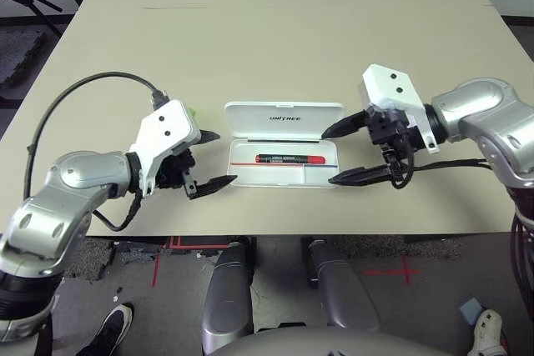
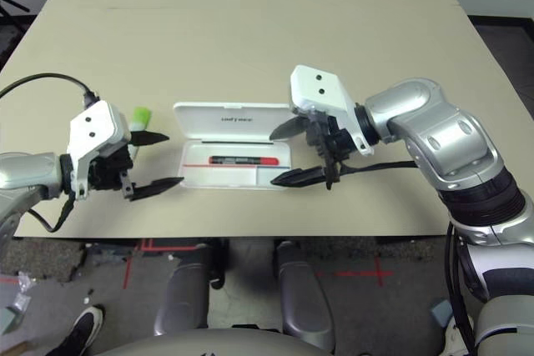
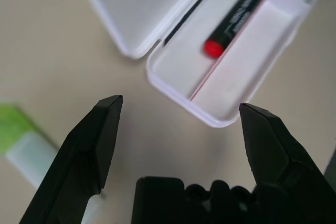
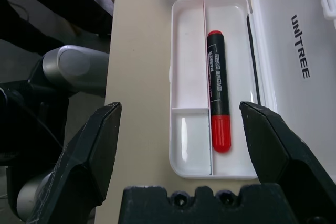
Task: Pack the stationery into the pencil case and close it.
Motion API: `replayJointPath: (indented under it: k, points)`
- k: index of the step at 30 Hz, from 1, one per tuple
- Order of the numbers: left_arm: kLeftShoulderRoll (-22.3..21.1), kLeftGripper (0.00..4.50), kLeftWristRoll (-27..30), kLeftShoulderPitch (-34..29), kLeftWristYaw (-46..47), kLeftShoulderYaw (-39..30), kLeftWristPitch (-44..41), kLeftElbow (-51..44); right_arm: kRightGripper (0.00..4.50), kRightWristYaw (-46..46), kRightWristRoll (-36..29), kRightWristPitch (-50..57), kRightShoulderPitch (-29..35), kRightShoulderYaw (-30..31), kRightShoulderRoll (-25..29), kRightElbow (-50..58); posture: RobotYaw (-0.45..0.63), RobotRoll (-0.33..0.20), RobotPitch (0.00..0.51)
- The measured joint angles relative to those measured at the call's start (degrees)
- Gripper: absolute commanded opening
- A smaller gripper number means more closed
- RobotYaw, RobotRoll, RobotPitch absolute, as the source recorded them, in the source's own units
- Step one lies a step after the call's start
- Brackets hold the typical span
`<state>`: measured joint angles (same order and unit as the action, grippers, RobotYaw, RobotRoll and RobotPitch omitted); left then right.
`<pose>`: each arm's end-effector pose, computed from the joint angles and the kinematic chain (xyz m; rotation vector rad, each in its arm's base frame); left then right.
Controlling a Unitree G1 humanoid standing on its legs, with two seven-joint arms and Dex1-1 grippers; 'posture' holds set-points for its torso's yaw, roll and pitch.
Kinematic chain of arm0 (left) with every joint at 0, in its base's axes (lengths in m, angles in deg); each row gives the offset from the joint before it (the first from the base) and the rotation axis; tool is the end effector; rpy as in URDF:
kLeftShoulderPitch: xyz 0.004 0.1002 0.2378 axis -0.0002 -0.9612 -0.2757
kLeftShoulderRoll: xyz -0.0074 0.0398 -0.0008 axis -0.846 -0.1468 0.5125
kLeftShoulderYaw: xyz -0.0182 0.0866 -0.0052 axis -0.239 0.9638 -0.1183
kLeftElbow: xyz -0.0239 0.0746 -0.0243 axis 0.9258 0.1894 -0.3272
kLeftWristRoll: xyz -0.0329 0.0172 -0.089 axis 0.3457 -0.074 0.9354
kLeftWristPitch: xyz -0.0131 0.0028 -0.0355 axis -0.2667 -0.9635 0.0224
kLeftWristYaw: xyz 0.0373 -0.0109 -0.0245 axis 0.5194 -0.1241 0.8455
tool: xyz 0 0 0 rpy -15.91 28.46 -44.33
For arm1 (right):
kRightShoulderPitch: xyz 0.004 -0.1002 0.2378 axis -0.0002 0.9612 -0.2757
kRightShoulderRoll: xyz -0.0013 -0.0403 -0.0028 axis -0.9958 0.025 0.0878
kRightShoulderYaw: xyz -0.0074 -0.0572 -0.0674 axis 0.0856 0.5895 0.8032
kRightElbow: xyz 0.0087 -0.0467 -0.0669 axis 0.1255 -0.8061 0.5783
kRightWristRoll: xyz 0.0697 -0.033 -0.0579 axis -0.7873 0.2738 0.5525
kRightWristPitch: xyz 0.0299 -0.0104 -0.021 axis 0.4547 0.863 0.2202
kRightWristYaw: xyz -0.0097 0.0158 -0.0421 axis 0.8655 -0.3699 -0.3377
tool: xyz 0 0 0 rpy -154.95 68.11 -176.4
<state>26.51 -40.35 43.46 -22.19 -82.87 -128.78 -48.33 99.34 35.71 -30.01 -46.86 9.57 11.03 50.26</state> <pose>0.1965 0.2277 0.2066 0.5075 0.3841 -0.8318 0.2526 -0.1752 0.2452 -0.5588 0.3619 1.5022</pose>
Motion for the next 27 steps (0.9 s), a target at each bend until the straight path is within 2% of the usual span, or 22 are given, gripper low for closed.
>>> replayJointPath:
  k: [4, 17, 21, 27]
  points:
    - [0.5, 4.50, 0.2, 1.8, 4.4, -1.6, -5.3, 0.1, 4.48, -0.5, -0.4, -0.9, 0.3, 0.0, -0.9, 0.0, 0.12, 0.000, 0.240]
    - [8.5, 4.50, -3.6, 9.0, 19.8, -2.8, -13.6, 10.3, 4.48, -1.5, -1.0, -2.6, 1.1, 0.0, -2.5, 0.1, 0.10, 0.000, 0.247]
    - [12.8, 4.50, -4.4, 12.2, 23.9, -2.5, -17.7, 14.9, 4.48, -2.2, -0.9, -2.8, 1.8, 0.1, -2.6, 0.2, 0.08, 0.000, 0.247]
    - [15.7, 4.50, -4.6, 14.6, 25.8, -2.1, -21.0, 18.6, 4.48, -3.4, -0.9, -2.9, 2.5, 0.1, -2.6, 0.4, 0.06, 0.000, 0.244]
